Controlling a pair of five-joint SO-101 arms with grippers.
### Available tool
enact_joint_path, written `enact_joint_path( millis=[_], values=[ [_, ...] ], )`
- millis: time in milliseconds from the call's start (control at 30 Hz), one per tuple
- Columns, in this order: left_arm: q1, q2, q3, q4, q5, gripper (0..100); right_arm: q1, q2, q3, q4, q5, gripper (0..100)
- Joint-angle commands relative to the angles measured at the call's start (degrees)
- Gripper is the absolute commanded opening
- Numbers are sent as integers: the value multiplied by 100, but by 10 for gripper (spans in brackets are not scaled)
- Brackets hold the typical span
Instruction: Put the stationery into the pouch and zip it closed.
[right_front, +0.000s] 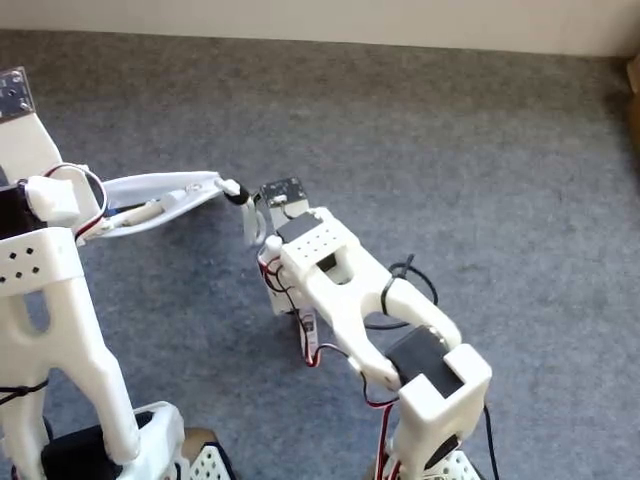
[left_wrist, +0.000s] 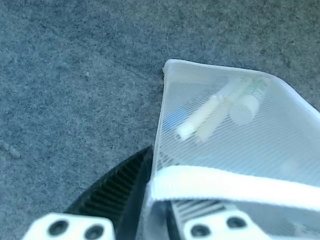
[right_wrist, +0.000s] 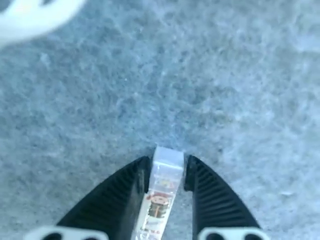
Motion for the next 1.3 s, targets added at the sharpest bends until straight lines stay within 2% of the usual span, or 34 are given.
enact_joint_path(
  millis=[0, 267, 500, 867, 1267],
  values=[
    [-75, 40, 40, -132, 62, 11, -145, -84, -295, 75, -26, 46],
    [-75, 40, 40, -132, 53, 11, -145, -119, -295, 110, -26, 41],
    [-75, 40, 40, -132, 53, 11, -154, -145, -426, 1112, -18, 40],
    [-75, 40, 31, -132, 53, 11, -171, -154, -602, 1525, -9, 40],
    [-75, 40, 40, -132, 44, 11, -655, -1059, -831, 2000, -9, 40]
  ],
)
